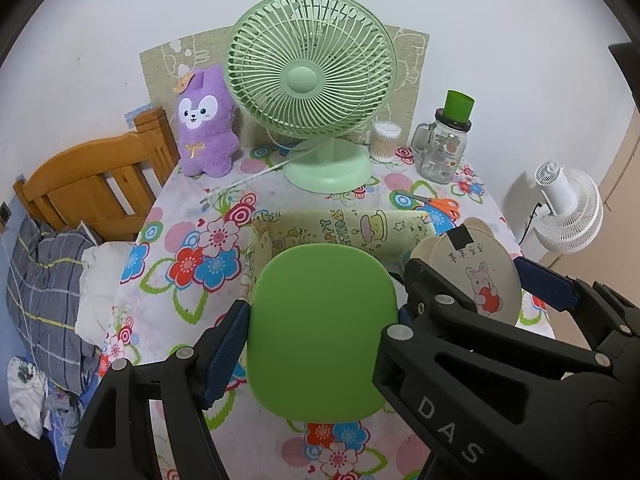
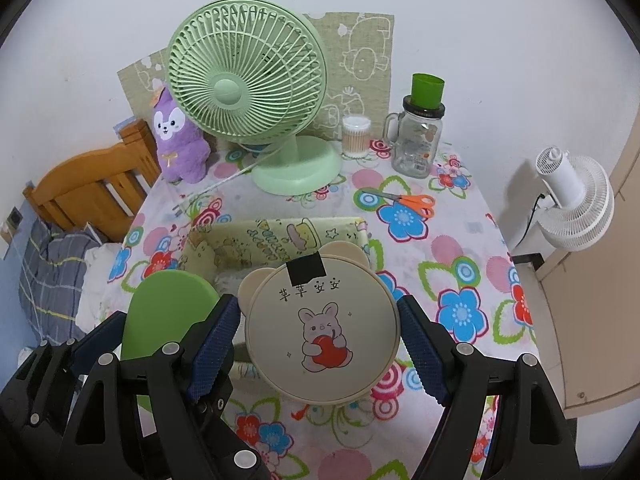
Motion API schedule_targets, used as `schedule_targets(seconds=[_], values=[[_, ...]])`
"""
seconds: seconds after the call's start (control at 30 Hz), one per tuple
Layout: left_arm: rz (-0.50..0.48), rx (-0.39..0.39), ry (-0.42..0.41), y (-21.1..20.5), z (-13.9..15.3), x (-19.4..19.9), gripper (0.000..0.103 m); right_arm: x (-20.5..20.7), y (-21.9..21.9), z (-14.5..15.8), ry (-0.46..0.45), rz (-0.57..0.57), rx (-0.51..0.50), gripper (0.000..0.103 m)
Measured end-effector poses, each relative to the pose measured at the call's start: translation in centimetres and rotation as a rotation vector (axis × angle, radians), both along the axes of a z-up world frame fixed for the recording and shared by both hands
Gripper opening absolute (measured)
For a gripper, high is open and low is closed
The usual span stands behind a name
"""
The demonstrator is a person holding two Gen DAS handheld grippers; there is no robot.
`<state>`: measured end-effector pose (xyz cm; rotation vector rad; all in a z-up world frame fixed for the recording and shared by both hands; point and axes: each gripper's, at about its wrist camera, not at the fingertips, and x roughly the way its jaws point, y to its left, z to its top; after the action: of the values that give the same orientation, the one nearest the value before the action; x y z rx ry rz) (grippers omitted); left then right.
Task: Organize rigid objects
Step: 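Lift and carry the green lid and bear container over the fabric box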
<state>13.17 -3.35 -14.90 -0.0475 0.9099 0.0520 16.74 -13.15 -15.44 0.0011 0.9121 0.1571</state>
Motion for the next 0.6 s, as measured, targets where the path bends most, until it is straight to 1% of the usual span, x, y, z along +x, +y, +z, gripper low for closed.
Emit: schedule_targets(seconds=[0.17,0.27,0.37,0.6], values=[[0.008,0.003,-0.004,0.3,-0.6,1.4,0.077,1.5,0.4,-0.7,-0.002,0.002,-0.003,0.082],[0.02,0.01,0.005,0.6,-1.4,2.3,0.077,2.5,0.7,-1.6,0.01,0.002,-0.005,0.082],[0.026,0.01,0.024,0.9,-2.2,3.1,0.077,3.3,0.9,-2.4,0.026,-0.002,-0.004,0.082],[0.02,0.038,0.07,1.3,-3.9,4.6,0.077,4.8,1.2,-4.4,0.068,-0.02,0.025,0.082]])
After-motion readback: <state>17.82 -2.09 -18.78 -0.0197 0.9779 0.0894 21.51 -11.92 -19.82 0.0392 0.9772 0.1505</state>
